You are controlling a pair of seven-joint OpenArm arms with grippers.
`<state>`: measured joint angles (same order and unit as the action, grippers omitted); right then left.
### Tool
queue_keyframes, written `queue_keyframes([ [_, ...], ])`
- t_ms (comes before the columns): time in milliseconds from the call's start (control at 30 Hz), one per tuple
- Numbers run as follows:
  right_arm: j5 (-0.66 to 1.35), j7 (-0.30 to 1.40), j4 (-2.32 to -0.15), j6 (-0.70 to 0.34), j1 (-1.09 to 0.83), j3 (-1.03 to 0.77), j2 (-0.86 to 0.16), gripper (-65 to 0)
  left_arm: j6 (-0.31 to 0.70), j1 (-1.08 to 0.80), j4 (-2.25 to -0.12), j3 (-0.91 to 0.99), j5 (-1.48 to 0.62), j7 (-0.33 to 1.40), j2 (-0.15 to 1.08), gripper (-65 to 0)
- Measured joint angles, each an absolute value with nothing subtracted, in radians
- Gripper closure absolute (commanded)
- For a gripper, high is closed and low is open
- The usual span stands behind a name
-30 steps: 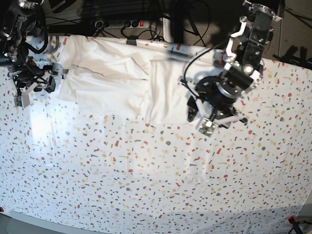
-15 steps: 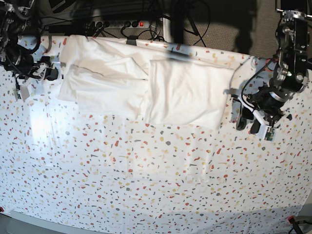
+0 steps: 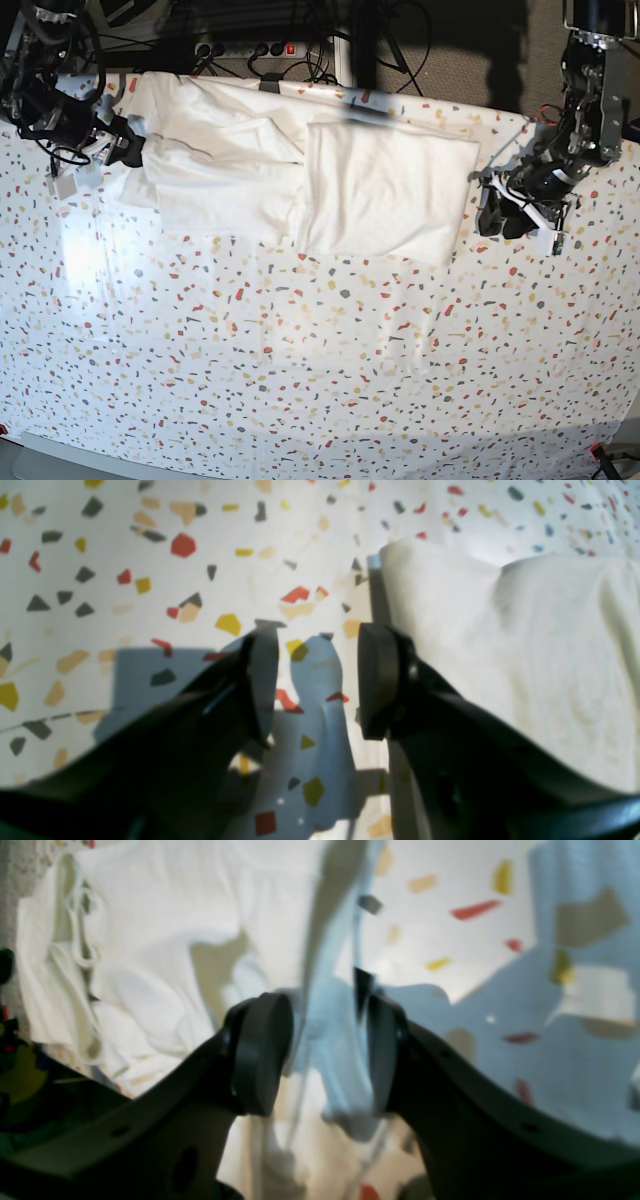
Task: Fold the T-shirt properly
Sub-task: 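Grasp the folded strip end with the left gripper and fold it toward the middle, then grasp the other strip end with the right gripper and fold it over the middle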
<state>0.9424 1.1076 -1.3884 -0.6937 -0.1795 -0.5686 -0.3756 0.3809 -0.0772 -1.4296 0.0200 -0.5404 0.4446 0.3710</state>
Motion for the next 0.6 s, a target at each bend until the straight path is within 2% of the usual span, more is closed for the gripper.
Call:
queue_keyframes([
  [267,0.943,1.143,-1.389,-0.694,-0.147,-0.547,-0.304,-28.4,0.393,-0.077,-1.428,0.020,-0.540,0.444,0.371,-25.6],
  [333,0.942,1.142,-1.389,-0.694,-0.147,-0.547,-0.294,-21.2,0.393,-0.077,-1.428,0.020,-0.540,0.444,0.371,-25.6],
  [433,0.889,1.124,-1.389,-0.694,-0.147,-0.547,-0.290,-2.5,0.393,-0.077,-1.428,0.020,-0.540,0.444,0.371,-25.5],
  [467,0.882,1.104,-1.389,-0.694,-0.148,-0.547,-0.290,0.0,0.393,-0.077,-1.428,0.020,-0.540,0.444,0.371,-25.5],
  [600,0.808,0.971,-1.389,-0.701,-0.150,-0.547,-0.285,0.0,0.393,-0.077,-1.428,0.020,-0.522,0.444,0.371,-25.5],
])
